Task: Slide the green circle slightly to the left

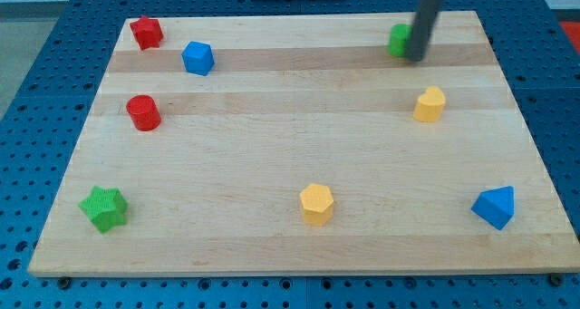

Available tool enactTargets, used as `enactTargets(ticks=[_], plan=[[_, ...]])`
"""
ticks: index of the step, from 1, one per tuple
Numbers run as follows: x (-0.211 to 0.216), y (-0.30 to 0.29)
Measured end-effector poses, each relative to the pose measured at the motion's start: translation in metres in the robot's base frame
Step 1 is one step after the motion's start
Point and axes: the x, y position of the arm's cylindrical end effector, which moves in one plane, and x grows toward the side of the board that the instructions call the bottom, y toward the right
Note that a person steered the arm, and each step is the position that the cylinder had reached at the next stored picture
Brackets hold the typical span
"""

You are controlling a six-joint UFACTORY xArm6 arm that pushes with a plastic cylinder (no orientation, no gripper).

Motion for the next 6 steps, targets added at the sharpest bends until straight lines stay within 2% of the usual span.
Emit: enactTargets(ticks=[1, 2, 3, 4, 5, 6], plan=[[0.007, -0.021], [0.0, 0.07], [-0.015, 0.129], [-0.048, 0.122], [-0.052, 0.072], [0.0, -0.011]])
